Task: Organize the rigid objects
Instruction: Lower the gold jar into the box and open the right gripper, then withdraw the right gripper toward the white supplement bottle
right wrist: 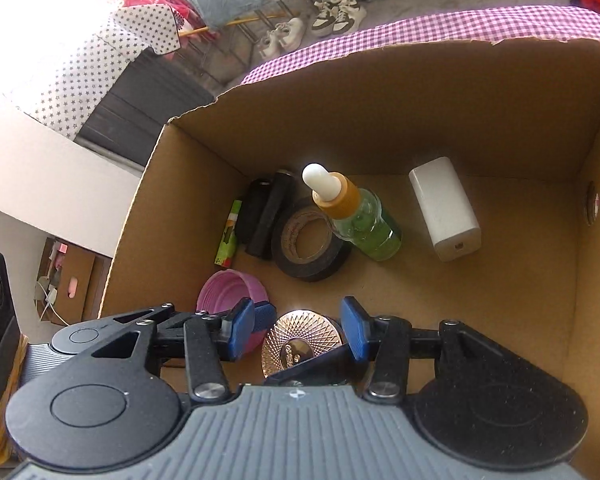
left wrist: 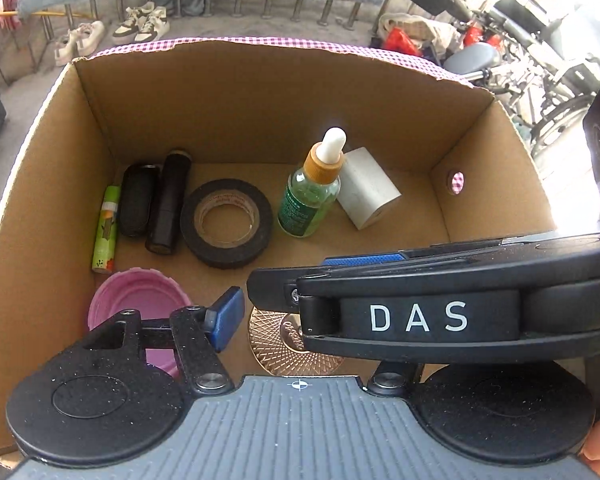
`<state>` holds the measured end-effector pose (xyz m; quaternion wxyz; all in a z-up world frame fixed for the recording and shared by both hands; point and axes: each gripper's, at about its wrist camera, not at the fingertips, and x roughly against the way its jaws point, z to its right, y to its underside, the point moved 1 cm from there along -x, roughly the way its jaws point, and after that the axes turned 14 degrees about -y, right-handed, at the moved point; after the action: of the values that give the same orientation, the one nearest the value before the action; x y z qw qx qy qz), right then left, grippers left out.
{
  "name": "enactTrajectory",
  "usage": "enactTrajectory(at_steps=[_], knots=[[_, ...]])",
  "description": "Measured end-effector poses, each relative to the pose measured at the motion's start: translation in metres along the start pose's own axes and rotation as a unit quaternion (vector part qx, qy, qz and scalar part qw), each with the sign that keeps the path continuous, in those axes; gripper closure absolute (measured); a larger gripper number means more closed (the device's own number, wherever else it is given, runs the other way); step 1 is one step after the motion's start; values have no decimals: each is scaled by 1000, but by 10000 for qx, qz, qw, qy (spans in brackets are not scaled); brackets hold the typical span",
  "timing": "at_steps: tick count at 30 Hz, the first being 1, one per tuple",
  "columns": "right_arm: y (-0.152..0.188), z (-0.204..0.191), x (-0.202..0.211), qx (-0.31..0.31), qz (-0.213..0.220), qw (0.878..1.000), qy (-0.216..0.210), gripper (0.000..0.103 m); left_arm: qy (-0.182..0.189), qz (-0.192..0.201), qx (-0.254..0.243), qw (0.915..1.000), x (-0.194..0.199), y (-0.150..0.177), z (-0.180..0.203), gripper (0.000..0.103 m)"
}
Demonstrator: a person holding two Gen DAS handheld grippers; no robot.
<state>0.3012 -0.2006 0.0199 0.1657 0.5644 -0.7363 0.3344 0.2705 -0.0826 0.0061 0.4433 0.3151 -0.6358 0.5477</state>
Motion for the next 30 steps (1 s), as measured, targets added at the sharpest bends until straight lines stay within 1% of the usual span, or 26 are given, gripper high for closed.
enactTrajectory(at_steps=[2, 4, 7, 10, 12, 14, 15, 16, 18, 19, 20, 22, 24, 26, 30], knots=[[1, 1, 4, -9, 56, 10000, -11, 52, 42, 7, 55, 10000, 3, 0, -1, 39], [2, 1, 11, -3, 181, 9998, -31, 52, 29, 99, 72, 9999, 9, 1, -1, 35], [7, -3, 29, 11, 479, 9986, -210, 52, 24, 309, 71, 9995, 24, 4, -1, 27], [21, -11, 58, 57, 972, 9942, -464, 51, 85, 564, 96, 9983, 43, 10, -1, 25], [36, -18, 79, 146, 1285, 9900, -565, 50, 120, 712, 137, 9973, 56, 17, -2, 23], [53, -25, 98, 279, 1576, 9852, -609, 49, 130, 949, 80, 9954, 72, 25, 0, 21], [62, -30, 108, 359, 1732, 9824, -600, 45, 133, 1058, 27, 9943, 80, 29, 1, 18], [72, -35, 118, 423, 1903, 9791, -580, 38, 130, 1184, -23, 9929, 88, 34, 3, 17], [94, -43, 138, 552, 2241, 9714, -557, 28, 163, 1475, -69, 9889, 107, 47, 6, 11], [102, -47, 144, 595, 2379, 9681, -507, 26, 187, 1580, -79, 9872, 114, 53, 7, 10], [110, -49, 149, 639, 2470, 9658, -462, 24, 225, 1686, -89, 9854, 122, 59, 7, 8], [129, -57, 156, 702, 2636, 9614, -370, 11, 266, 1814, -103, 9830, 133, 71, 7, 7], [148, -61, 161, 730, 2785, 9570, -352, 4, 279, 1954, -141, 9802, 143, 86, 7, 4], [165, -66, 165, 752, 2896, 9536, -334, 2, 250, 2070, -190, 9778, 150, 100, 6, 3], [190, -75, 163, 737, 2994, 9507, -337, 0, 196, 2145, -194, 9763, 155, 126, -2, 1]])
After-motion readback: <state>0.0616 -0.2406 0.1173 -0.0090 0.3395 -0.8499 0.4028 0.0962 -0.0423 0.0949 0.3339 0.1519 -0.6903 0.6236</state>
